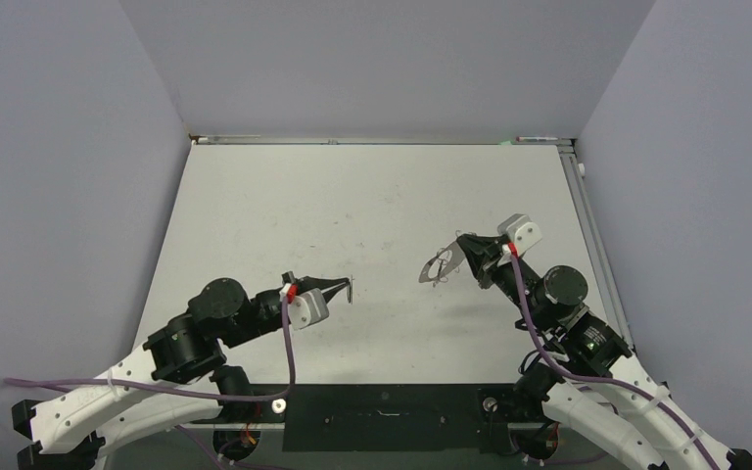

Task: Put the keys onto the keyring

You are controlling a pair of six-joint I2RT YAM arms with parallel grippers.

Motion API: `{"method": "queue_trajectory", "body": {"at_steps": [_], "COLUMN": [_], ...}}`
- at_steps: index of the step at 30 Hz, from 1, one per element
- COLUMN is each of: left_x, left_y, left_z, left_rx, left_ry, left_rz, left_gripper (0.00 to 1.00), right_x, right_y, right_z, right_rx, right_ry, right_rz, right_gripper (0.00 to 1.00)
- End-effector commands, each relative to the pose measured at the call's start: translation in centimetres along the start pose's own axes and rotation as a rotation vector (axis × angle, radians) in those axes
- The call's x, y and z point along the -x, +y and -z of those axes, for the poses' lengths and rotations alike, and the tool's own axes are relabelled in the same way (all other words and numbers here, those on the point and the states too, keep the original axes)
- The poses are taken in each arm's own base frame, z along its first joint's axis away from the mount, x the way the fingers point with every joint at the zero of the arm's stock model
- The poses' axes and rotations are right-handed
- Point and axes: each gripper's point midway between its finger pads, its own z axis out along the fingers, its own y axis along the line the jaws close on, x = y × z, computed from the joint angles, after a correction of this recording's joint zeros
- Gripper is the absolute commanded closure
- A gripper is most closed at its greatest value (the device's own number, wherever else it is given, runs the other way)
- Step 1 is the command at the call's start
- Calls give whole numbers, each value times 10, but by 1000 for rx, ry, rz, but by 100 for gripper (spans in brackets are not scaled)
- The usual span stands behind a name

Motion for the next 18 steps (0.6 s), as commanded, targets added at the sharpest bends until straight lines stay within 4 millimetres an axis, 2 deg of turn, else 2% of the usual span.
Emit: {"method": "queue_trajectory", "body": {"at_steps": [1, 7, 12, 18], "left_x": [-16, -21, -13, -10], "left_y": [-1, -4, -8, -17], "left_z": [8, -1, -2, 2], "left_rx": [-18, -100, -152, -184], "left_ry": [66, 28, -28, -97], "left_rz": [-46, -60, -82, -83], "left_gripper": [100, 100, 100, 100], "right_x": [35, 39, 41, 25], "right_y": [36, 72, 92, 116], "right_z": [-6, -1, 5, 16], "right_rx": [197, 412, 548, 709], "right_ry": [-162, -199, -179, -136], "right_rz": [-8, 29, 81, 179], "right_gripper": [95, 95, 95, 95]}}
